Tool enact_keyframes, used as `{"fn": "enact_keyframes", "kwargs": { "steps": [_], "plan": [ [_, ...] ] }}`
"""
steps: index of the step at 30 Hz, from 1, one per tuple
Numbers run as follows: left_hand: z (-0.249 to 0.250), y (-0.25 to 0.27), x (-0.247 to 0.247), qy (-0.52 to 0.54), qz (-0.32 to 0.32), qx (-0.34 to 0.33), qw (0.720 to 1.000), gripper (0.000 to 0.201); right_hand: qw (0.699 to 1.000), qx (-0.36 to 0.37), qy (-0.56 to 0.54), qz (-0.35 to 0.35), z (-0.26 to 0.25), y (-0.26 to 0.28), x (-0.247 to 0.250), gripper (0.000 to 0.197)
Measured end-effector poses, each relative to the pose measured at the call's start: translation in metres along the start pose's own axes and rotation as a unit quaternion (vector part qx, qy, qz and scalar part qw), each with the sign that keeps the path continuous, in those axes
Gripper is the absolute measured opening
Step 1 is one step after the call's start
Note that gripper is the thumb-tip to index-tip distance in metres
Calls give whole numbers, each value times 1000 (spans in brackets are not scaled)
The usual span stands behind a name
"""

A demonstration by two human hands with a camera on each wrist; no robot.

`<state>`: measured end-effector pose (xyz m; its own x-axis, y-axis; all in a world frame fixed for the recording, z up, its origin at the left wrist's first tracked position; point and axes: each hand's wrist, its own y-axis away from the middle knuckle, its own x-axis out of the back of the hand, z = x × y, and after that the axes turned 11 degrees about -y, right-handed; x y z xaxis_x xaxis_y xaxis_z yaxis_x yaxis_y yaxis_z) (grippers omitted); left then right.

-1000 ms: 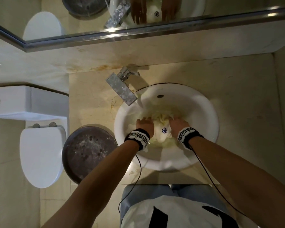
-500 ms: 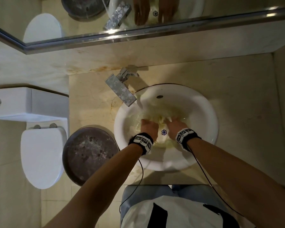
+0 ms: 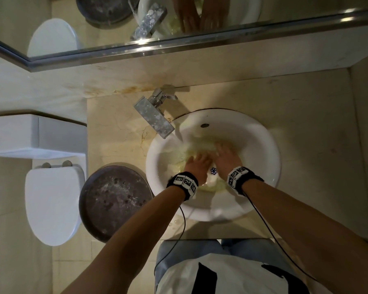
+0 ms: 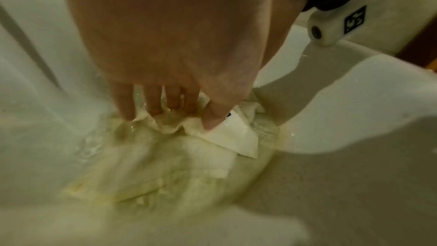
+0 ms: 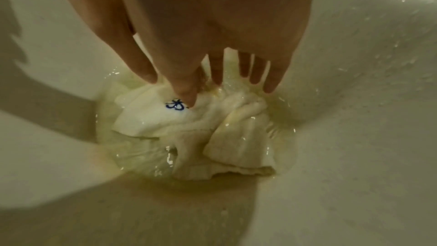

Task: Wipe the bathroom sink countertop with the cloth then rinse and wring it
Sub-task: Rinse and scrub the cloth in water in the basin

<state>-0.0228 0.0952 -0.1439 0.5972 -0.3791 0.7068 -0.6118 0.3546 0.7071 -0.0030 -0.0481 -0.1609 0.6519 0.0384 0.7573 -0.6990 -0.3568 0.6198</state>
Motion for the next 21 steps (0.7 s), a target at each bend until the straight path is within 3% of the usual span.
{"fn": "enact_keyframes", "kwargs": {
  "steps": [2, 5, 11, 16, 19, 21],
  "plan": [
    [-7, 3, -4, 3, -65, 26, 998, 88, 999, 6, 10, -35, 4, 1, -7, 90],
    [-12, 7, -2, -7, -85, 55, 995, 91, 996, -34, 52, -61, 10, 6, -9, 100],
    [-14, 5, 6, -39, -75, 68, 994, 66, 989, -9, 141, -40, -4, 3, 0, 64],
    [-22, 5, 20, -16, -55, 94, 994, 43, 989, 2, 128, -69, -12, 1, 10, 43],
    [-22, 3, 15, 16, -4, 24, 1000, 50, 995, 21, 83, -44, -16, -1, 9, 58],
    [-22, 6, 10, 12, -14, -40, 999, 64, 997, 62, 30, -25, -14, -3, 6, 68]
  ]
}}
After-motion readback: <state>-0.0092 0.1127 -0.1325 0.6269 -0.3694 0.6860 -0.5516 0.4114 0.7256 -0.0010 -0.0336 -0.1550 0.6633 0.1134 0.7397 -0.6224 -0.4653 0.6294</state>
